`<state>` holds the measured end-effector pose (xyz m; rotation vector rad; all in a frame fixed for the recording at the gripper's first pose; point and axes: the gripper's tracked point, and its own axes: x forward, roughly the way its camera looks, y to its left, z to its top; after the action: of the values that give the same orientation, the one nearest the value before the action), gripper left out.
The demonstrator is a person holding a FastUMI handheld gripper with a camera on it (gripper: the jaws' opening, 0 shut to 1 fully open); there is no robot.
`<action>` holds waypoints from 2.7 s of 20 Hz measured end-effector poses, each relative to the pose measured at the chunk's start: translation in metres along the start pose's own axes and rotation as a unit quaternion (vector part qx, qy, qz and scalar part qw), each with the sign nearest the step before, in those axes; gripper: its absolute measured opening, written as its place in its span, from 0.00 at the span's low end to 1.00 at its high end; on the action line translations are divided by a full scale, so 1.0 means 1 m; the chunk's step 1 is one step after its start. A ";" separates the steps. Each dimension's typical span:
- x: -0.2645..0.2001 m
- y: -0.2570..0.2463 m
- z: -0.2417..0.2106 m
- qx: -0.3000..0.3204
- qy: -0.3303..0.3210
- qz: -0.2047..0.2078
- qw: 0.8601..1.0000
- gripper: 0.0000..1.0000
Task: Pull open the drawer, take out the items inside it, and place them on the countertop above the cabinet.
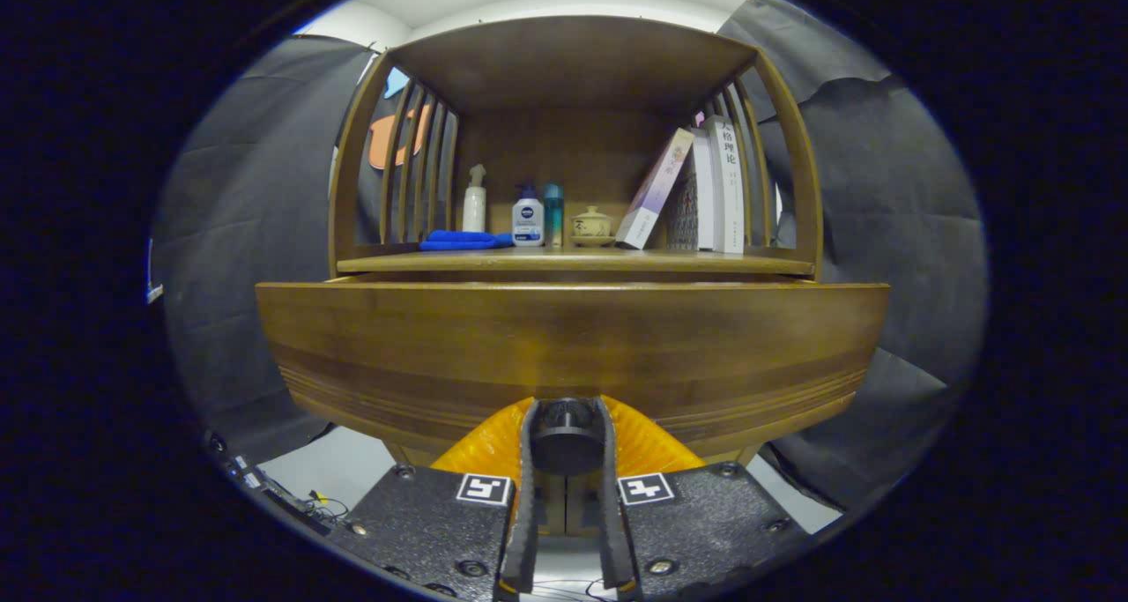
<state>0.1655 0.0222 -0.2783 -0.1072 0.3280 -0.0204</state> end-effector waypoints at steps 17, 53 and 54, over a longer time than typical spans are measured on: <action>-0.093 0.010 -0.034 0.013 0.021 0.046 0.999 0.31; -0.059 0.016 0.083 0.009 0.205 0.064 0.977 0.80; -0.050 0.018 0.081 0.007 0.220 0.063 0.973 0.80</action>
<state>0.1439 0.0501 -0.1880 -0.0663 0.7773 0.0798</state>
